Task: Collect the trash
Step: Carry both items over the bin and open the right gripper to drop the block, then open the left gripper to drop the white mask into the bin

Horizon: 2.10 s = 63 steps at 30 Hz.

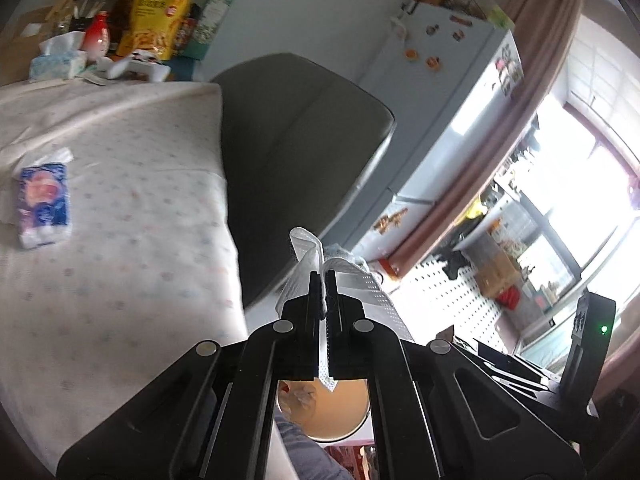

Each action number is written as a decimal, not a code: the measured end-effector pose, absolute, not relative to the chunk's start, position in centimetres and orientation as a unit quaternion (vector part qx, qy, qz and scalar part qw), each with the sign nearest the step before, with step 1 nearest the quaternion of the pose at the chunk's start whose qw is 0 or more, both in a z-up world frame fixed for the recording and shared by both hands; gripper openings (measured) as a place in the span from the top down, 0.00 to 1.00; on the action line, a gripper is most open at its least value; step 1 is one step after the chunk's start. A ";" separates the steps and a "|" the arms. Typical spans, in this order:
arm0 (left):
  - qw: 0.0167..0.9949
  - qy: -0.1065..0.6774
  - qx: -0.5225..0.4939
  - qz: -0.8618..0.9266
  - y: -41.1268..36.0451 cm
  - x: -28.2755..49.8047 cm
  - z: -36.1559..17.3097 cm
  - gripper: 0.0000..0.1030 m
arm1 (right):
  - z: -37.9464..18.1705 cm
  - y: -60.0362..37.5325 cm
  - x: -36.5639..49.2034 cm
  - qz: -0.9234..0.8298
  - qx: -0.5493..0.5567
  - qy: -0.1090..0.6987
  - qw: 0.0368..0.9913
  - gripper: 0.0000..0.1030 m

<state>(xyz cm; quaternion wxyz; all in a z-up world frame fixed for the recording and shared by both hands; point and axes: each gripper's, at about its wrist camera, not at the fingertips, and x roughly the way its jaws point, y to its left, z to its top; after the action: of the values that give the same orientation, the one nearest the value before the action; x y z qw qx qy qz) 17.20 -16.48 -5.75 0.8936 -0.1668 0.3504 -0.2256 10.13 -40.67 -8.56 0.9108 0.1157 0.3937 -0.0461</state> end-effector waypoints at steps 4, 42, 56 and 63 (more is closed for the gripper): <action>0.887 0.365 -0.153 -0.237 -18.9 17.6 -6.7 0.97 | -9.7 -42.5 10.0 -0.059 0.128 0.400 0.906 0.47; 0.815 0.484 -0.048 -0.314 -35.1 19.9 -15.1 0.97 | -18.4 -55.7 5.9 -0.117 0.233 0.407 0.876 0.33; 0.784 0.524 -0.040 -0.329 -38.9 19.1 -18.7 0.41 | -18.1 -58.5 4.4 -0.155 0.250 0.407 0.865 0.31; 0.790 0.507 -0.062 -0.339 -37.5 18.4 -17.2 0.08 | -16.3 -57.6 4.6 -0.167 0.245 0.407 0.864 0.29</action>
<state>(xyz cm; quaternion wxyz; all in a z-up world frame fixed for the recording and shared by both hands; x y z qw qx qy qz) 18.42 -37.46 -17.24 0.7899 -0.0620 0.5070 -0.3395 4.60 -57.58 -16.27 0.8641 0.2451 0.4066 -0.1669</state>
